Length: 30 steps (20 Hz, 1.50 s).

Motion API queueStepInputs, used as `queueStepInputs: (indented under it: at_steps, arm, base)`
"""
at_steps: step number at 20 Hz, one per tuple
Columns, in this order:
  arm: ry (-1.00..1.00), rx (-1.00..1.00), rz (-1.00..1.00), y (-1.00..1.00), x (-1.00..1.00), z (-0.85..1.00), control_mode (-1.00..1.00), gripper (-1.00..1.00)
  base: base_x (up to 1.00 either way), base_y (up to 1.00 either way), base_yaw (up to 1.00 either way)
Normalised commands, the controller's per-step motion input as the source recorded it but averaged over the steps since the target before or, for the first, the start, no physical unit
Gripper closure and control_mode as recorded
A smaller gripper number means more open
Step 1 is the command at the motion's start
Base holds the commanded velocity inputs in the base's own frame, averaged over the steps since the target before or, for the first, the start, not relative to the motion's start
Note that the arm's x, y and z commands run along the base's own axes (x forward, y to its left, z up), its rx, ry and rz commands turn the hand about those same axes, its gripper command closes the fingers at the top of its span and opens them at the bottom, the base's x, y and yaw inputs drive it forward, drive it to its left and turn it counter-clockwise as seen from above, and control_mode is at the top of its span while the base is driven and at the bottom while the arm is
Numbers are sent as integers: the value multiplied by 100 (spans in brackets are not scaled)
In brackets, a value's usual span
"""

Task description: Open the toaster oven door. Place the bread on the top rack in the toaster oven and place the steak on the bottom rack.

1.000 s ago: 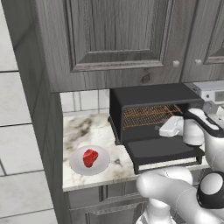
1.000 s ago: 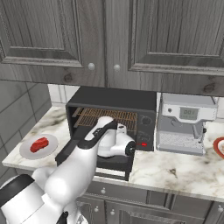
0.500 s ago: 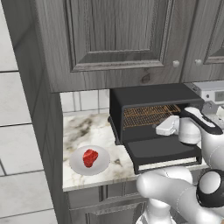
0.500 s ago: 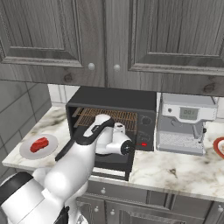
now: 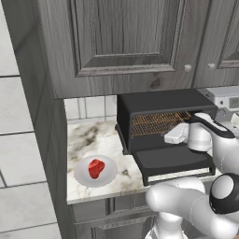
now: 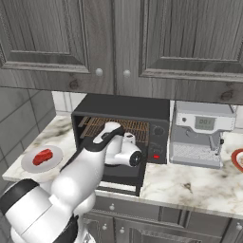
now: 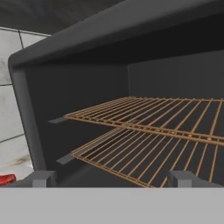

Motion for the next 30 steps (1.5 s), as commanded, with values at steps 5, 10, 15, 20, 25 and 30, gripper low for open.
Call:
queueStepInputs:
  at_steps: [5, 10, 15, 20, 25, 30]
  arm:
    - [0, 0, 0, 0, 4, -20, -100, -100]
    - [0, 0, 0, 0, 11, -2, -100, -100]
    - [0, 0, 0, 0, 17, 0, -100, -100]
    - [0, 0, 0, 0, 16, -5, -100, -100]
    - [0, 0, 0, 0, 15, -7, -100, -100]
    - [0, 0, 0, 0, 5, -12, -100, -100]
  base:
    - [0, 0, 0]
    - [0, 0, 0]
    - [0, 0, 0]
    - [0, 0, 0]
    - [0, 0, 0]
    - [0, 0, 0]
